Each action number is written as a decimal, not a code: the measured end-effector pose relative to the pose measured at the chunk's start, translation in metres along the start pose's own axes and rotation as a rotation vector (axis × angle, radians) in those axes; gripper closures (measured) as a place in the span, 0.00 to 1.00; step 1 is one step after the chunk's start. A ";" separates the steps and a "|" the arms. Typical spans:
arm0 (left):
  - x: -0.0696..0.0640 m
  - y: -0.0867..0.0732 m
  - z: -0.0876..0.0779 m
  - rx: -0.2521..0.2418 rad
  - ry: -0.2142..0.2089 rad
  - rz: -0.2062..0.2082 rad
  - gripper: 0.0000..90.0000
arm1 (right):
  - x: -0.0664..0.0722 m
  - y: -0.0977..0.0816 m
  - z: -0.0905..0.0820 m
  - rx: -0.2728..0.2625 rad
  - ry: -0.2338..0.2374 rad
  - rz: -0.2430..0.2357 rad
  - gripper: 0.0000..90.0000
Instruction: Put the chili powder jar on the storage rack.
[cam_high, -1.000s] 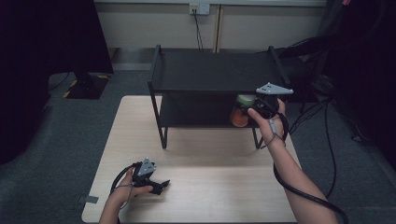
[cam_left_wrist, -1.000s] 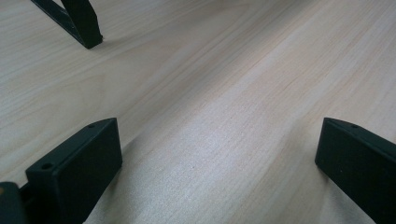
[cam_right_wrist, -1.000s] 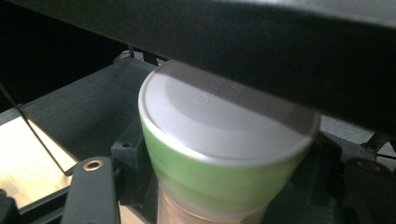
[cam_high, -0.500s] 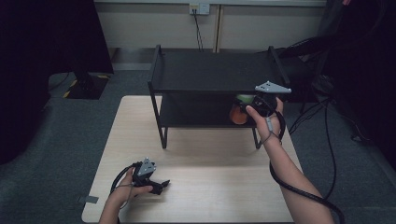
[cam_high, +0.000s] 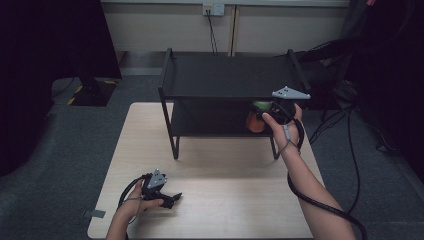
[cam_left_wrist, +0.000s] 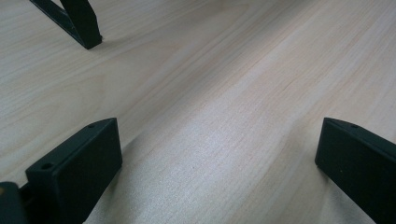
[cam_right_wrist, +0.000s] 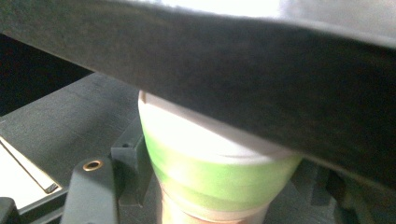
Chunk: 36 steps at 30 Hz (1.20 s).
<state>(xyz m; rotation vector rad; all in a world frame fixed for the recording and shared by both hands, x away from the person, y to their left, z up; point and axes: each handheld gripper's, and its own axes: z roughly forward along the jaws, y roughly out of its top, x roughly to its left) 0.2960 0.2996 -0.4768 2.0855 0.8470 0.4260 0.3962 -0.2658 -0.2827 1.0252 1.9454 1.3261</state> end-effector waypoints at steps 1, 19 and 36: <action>0.000 0.000 0.000 0.000 0.000 -0.001 0.00 | 0.000 0.000 0.000 0.000 -0.001 -0.004 0.37; 0.000 0.000 0.000 -0.001 0.000 -0.001 0.00 | 0.002 0.005 0.000 0.019 0.020 0.015 0.14; -0.001 0.000 0.000 -0.001 0.002 -0.003 0.00 | -0.005 -0.014 -0.010 0.005 0.075 0.049 0.00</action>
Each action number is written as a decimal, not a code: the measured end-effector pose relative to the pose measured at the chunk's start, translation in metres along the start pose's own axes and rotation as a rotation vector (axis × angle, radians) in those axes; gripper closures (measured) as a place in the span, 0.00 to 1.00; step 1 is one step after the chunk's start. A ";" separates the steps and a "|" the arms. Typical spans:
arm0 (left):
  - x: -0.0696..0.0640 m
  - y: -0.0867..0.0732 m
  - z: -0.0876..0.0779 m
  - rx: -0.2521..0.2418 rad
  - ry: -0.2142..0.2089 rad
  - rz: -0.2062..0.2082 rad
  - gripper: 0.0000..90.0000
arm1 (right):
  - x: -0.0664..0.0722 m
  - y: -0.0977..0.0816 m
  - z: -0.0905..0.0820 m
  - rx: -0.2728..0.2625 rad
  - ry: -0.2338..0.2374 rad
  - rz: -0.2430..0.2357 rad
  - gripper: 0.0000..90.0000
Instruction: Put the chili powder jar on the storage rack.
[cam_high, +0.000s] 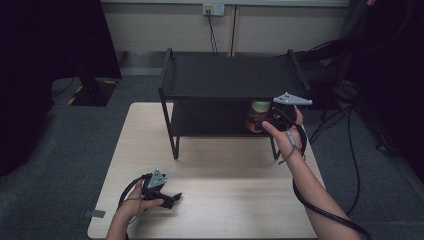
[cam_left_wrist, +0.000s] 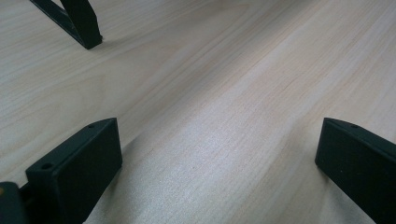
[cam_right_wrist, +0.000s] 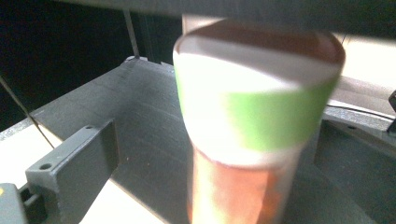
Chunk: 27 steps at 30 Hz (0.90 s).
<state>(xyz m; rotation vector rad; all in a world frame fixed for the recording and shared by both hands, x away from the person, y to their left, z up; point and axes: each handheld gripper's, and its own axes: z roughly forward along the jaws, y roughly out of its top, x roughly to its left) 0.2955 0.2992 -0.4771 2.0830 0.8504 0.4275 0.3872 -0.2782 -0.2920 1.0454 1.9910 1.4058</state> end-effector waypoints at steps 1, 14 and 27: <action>0.000 0.000 0.000 0.000 0.000 -0.001 0.00 | 0.000 -0.002 -0.002 0.000 0.003 -0.002 0.00; -0.001 0.000 0.000 -0.002 0.004 -0.004 0.00 | 0.000 -0.044 -0.027 -0.009 0.052 -0.020 0.00; -0.002 0.000 0.000 -0.003 0.006 -0.006 0.00 | -0.003 -0.087 -0.043 0.031 0.133 -0.031 0.00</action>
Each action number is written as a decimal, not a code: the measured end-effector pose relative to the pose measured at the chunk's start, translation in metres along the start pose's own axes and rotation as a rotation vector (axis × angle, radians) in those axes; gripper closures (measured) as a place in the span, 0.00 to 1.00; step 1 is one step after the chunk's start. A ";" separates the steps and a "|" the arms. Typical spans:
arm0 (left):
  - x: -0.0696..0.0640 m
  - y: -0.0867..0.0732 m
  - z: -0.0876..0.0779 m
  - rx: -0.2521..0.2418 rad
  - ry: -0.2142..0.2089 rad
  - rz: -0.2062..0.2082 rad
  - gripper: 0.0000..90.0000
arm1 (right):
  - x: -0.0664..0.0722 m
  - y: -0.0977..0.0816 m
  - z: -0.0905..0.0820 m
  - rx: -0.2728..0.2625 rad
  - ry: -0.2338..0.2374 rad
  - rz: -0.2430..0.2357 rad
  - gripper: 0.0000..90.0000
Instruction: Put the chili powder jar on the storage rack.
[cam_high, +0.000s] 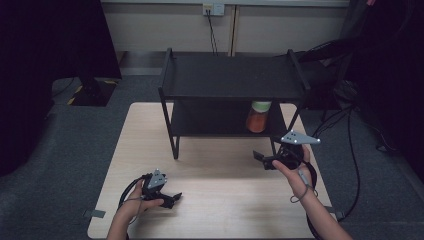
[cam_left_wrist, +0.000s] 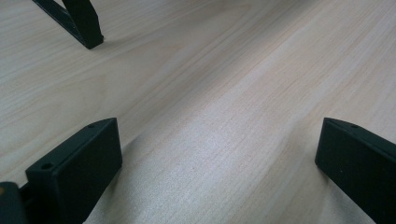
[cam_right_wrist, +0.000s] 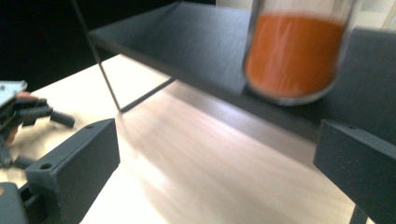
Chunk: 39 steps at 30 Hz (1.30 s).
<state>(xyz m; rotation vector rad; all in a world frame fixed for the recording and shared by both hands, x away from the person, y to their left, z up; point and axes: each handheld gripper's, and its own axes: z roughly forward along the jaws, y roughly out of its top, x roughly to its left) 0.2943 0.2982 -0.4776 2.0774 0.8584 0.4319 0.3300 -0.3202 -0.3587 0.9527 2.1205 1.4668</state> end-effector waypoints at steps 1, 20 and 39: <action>0.000 0.000 0.000 0.000 0.000 0.000 0.00 | -0.001 -0.006 -0.001 0.001 0.012 0.004 0.00; 0.000 -0.001 0.000 -0.003 0.001 -0.001 0.00 | -0.019 -0.060 -0.005 0.097 0.052 -0.003 0.00; 0.003 -0.001 0.001 -0.005 -0.010 0.008 0.00 | -0.020 -0.071 -0.007 0.117 0.060 -0.025 0.00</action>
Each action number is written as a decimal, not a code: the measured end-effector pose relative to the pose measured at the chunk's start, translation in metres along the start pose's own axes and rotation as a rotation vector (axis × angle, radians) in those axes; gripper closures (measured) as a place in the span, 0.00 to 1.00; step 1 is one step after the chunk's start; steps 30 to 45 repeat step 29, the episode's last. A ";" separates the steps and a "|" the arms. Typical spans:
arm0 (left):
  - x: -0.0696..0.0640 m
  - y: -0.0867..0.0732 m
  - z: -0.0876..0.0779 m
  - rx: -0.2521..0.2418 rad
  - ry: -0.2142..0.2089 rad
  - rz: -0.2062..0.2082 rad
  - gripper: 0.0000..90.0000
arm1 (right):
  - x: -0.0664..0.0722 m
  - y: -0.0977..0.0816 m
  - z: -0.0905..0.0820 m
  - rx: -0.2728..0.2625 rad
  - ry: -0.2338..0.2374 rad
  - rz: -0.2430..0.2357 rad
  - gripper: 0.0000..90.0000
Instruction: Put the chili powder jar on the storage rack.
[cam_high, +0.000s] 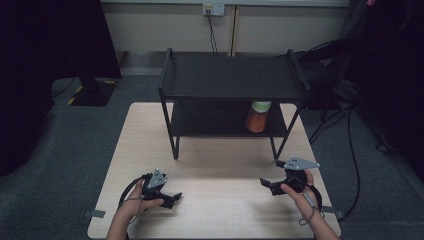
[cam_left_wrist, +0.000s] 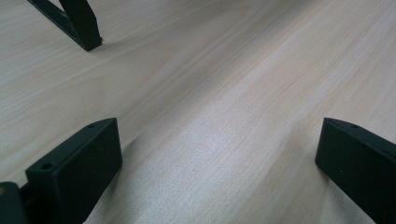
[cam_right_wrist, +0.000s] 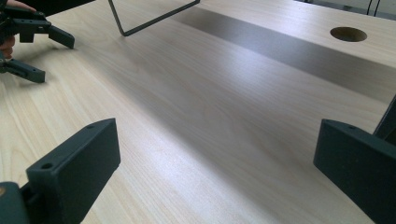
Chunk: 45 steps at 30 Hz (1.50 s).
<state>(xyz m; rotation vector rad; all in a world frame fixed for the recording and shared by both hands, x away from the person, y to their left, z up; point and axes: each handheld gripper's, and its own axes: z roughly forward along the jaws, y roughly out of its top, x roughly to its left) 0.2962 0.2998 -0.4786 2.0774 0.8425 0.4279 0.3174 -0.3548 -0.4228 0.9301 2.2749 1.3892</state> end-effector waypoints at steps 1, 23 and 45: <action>0.000 0.000 0.000 0.000 -0.001 0.001 0.00 | 0.000 0.000 0.000 -0.002 -0.002 0.000 0.00; 0.003 0.002 0.004 -0.004 -0.011 0.006 0.00 | 0.000 -0.001 0.002 0.025 0.010 -0.011 0.00; 0.003 0.002 0.004 -0.004 -0.011 0.006 0.00 | 0.001 0.000 0.004 0.041 0.006 -0.013 0.00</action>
